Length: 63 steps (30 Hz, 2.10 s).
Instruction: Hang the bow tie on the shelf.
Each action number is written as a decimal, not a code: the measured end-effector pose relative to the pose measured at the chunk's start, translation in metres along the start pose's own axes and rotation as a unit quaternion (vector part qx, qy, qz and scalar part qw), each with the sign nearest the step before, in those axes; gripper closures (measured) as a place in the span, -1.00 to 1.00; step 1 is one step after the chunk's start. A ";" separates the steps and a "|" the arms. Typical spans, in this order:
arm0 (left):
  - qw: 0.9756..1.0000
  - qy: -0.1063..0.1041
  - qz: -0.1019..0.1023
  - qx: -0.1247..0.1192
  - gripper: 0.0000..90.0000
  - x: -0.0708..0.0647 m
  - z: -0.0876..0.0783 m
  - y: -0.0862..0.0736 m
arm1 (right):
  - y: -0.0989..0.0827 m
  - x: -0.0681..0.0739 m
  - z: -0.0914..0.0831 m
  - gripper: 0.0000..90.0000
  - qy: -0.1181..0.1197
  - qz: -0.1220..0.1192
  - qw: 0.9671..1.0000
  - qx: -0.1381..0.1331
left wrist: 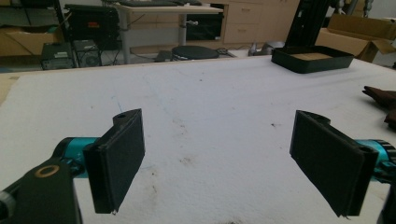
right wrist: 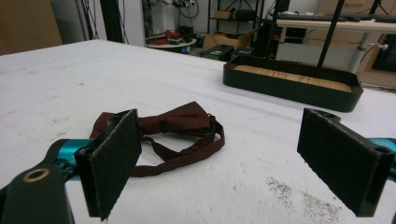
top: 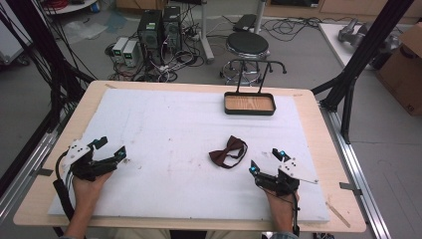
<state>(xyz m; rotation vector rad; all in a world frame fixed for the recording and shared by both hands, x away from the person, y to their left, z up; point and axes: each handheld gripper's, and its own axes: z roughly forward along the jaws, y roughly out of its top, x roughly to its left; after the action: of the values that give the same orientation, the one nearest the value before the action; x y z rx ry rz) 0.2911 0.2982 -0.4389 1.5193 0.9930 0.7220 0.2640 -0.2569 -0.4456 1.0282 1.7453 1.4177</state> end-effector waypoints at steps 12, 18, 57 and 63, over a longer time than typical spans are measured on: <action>1.000 -0.001 0.002 -0.002 -0.58 -0.001 0.003 0.000 | 0.001 -0.004 -0.002 -0.72 -0.016 0.018 1.000 -0.009; 1.000 -0.001 0.001 -0.005 -0.58 -0.001 0.004 0.000 | 0.009 0.003 0.005 -0.72 -0.022 0.046 0.999 -0.010; 1.000 -0.015 -0.002 -0.009 -0.57 -0.004 0.006 0.000 | 0.023 0.056 0.115 -0.18 -0.062 0.084 0.977 0.187; 1.000 -0.016 -0.001 -0.008 -0.57 -0.004 0.007 0.000 | 0.024 0.058 0.122 0.05 -0.068 0.072 0.973 0.207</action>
<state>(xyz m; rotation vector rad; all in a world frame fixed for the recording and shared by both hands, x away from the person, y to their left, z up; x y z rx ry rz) 0.2951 0.2917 -0.4396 1.5109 0.9631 0.7013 0.3457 -0.1465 -0.4471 1.4613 1.9384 1.0547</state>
